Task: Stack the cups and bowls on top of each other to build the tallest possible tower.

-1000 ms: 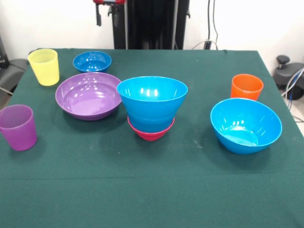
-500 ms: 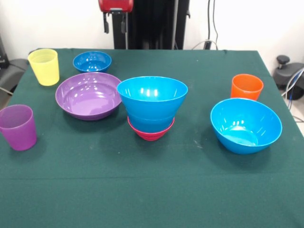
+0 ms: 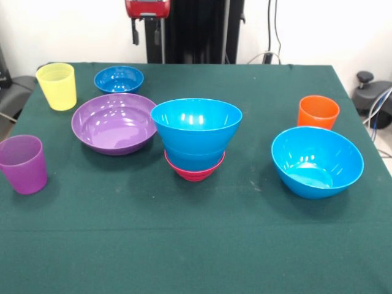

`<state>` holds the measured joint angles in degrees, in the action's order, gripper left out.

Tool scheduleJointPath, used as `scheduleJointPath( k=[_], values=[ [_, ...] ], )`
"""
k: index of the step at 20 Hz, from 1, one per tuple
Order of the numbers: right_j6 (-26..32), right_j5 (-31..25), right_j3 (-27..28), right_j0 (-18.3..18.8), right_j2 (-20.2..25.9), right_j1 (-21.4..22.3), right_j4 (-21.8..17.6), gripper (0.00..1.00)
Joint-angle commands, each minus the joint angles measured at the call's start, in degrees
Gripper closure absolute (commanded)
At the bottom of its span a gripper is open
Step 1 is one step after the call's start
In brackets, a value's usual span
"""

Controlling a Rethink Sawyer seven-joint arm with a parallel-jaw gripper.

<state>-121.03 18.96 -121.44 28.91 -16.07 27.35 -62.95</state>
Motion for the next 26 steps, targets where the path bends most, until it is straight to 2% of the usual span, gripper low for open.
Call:
scheduleJointPath(
  k=[1,7,10,13,18,20,21,23,24,26],
  values=[
    [-2.6,-8.8,7.1,1.3,10.0,0.3,-0.9,0.00],
    [-0.9,-11.9,8.6,3.9,13.2,0.0,-1.9,0.00],
    [-0.5,-12.1,9.1,3.9,13.4,-0.1,-1.5,0.00],
    [-0.9,-11.2,11.0,2.7,12.1,-2.1,-0.4,0.00],
    [-1.1,-11.1,13.7,3.8,13.5,-4.8,-0.5,0.00],
    [-1.2,-11.1,13.0,3.9,13.7,-3.4,-0.6,0.00],
    [-0.6,-13.4,11.9,5.9,16.1,-2.0,-1.4,0.00],
    [0.2,-15.2,10.6,7.6,18.2,-0.7,-1.8,0.00],
    [-0.7,-12.9,11.6,6.0,16.1,-1.9,-1.7,0.00],
    [-0.7,-12.5,12.9,6.1,16.1,-4.1,-1.4,0.00]
  ],
)
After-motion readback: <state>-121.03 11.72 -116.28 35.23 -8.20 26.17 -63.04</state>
